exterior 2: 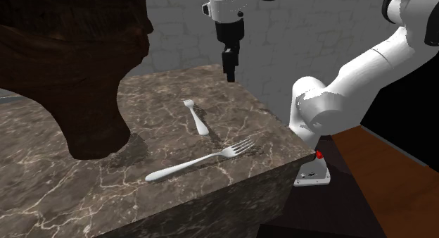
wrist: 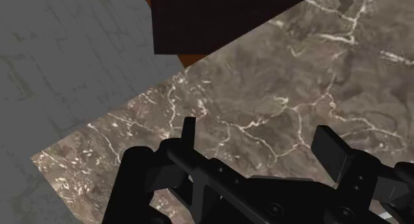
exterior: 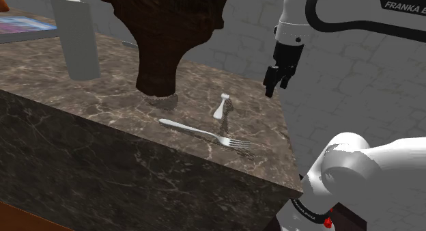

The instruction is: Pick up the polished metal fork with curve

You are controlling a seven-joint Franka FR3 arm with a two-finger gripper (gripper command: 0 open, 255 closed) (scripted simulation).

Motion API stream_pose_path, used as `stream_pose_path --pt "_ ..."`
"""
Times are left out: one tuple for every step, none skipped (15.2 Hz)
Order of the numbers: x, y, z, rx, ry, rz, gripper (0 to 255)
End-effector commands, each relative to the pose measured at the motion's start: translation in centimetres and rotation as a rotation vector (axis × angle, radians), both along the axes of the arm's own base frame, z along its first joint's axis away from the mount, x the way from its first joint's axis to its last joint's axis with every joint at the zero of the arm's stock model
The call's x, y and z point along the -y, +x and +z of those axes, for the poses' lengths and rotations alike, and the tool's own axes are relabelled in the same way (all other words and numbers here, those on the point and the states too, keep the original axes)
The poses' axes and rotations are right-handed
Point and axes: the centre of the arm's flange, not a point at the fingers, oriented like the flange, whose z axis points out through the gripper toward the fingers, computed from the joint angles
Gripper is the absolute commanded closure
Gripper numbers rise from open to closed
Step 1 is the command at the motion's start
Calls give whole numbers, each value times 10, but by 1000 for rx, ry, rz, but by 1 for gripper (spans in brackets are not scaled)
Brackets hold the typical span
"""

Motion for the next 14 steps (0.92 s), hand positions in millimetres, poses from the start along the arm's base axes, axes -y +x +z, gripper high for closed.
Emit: stream_pose_path --pt "0 0 0 0 0 0 0" --pt "-12 2 -2 0 8 18 0" --pt "-24 3 -5 0 16 36 0" --pt "-36 5 -7 0 24 53 0" --pt "-48 6 -9 -1 32 71 0" --pt "-60 7 -11 -1 40 89 0" --pt "-72 8 -12 -1 48 107 0" --pt "-84 8 -14 -1 56 125 0" --pt "-96 9 -16 -1 64 142 0" --pt "-108 9 -17 -1 72 160 0" --pt "-120 9 -19 -1 80 178 0" --pt "-132 8 -20 -1 88 196 0" --pt "-144 8 -21 -2 96 214 0" --pt "-156 7 -22 -2 104 231 0"
